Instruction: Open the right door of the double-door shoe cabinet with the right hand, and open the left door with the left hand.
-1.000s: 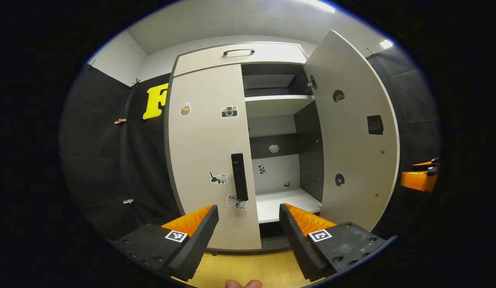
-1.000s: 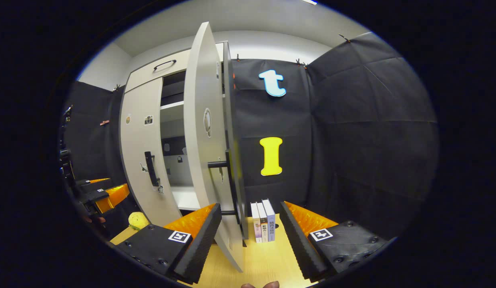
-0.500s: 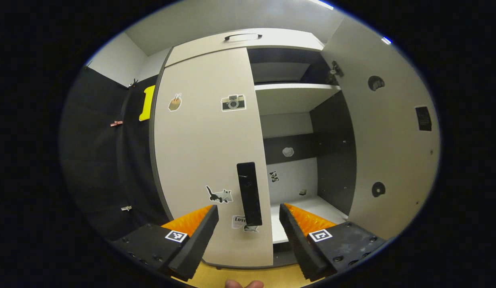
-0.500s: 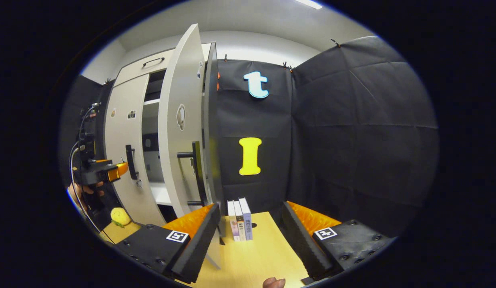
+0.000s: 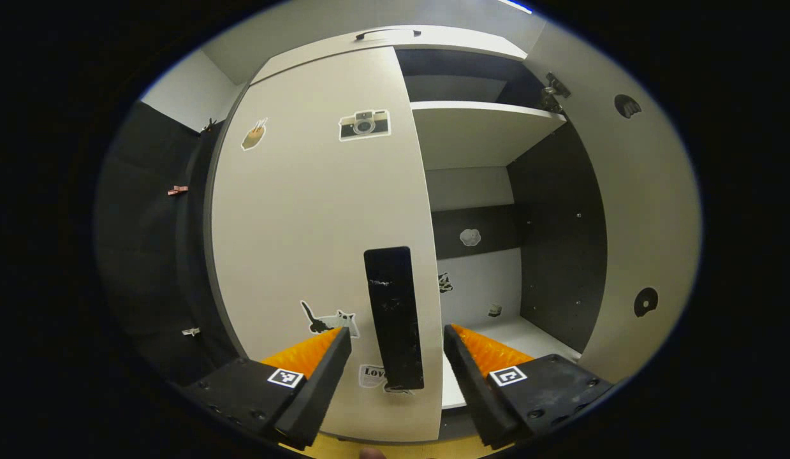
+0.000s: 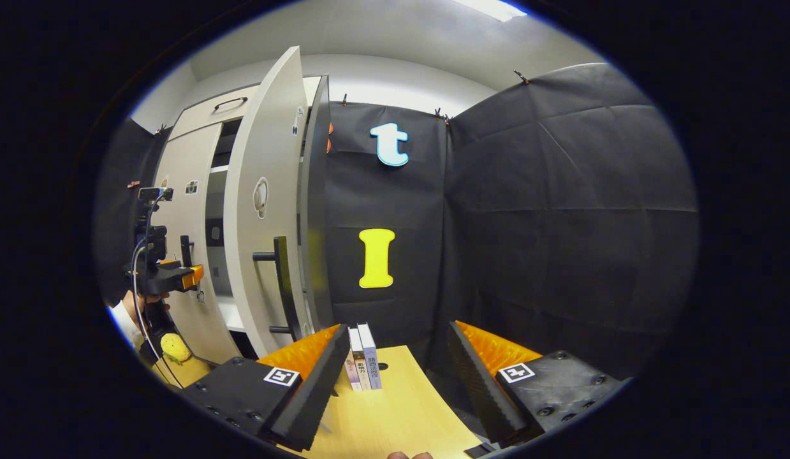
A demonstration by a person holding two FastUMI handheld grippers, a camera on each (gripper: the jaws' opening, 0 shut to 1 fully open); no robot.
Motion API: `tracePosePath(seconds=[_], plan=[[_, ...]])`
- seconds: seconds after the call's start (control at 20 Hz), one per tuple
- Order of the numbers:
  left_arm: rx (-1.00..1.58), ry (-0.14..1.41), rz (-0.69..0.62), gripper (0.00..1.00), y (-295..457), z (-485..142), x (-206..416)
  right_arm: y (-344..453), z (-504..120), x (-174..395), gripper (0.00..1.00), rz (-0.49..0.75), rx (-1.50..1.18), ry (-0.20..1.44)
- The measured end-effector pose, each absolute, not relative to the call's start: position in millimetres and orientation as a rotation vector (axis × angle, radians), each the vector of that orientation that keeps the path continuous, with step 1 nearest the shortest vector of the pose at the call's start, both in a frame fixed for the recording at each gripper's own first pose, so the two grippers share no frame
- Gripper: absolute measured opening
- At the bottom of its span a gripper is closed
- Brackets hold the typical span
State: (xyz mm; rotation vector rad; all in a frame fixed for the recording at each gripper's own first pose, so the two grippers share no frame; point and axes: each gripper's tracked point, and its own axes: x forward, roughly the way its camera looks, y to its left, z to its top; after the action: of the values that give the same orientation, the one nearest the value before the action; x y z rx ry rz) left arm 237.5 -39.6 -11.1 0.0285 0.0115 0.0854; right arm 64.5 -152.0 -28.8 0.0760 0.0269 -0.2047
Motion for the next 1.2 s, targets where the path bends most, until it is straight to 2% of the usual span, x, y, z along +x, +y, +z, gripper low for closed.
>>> tracePosePath(seconds=[0.15, 0.2, 0.3, 0.35, 0.4, 0.45, 0.65, 0.7, 0.75, 1.0, 1.2], plan=[[0.012, 0.014, 0.056, 0.77, -44.6, -14.0, 247.5, -156.3, -34.7, 65.6, 0.97, -0.22, 0.06, 0.041], [0.005, 0.007, 0.057, 0.63, -46.0, -13.5, 249.4, -157.0, -36.6, 67.1, 0.98, -0.222, 0.053, 0.048], [0.013, 0.005, 0.069, 0.52, -42.8, -12.7, 242.6, -154.6, -39.0, 67.7, 0.97, -0.216, 0.049, 0.058], [0.011, 0.004, 0.084, 0.51, -38.7, -13.4, 245.7, -155.0, -38.8, 67.9, 0.97, -0.216, 0.048, 0.058], [-0.01, 0.003, 0.073, 0.4, -39.2, -12.5, 243.2, -155.6, -37.8, 68.8, 0.98, -0.215, 0.047, 0.056], [-0.03, 0.006, 0.064, 0.37, -40.1, -14.1, 246.0, -156.3, -37.3, 68.9, 0.98, -0.217, 0.046, 0.052], [-0.038, 0.054, 0.05, 0.36, -40.6, -23.1, 245.1, -159.1, -32.2, 66.1, 0.97, -0.225, 0.049, 0.04], [-0.037, 0.045, 0.045, 0.37, -40.7, -21.2, 246.2, -158.1, -31.7, 65.4, 1.0, -0.226, 0.054, 0.037], [-0.047, 0.051, 0.039, 0.37, -41.0, -22.7, 246.3, -156.7, -31.0, 64.7, 0.97, -0.223, 0.057, 0.036], [-0.059, 0.074, 0.037, 0.23, -38.4, -22.1, 242.2, -151.7, -24.2, 56.4, 0.97, -0.218, 0.046, 0.024], [-0.085, 0.047, -0.006, 0.22, -37.2, -17.0, 229.0, -147.3, -20.9, 47.5, 0.97, -0.225, 0.046, 0.011]])
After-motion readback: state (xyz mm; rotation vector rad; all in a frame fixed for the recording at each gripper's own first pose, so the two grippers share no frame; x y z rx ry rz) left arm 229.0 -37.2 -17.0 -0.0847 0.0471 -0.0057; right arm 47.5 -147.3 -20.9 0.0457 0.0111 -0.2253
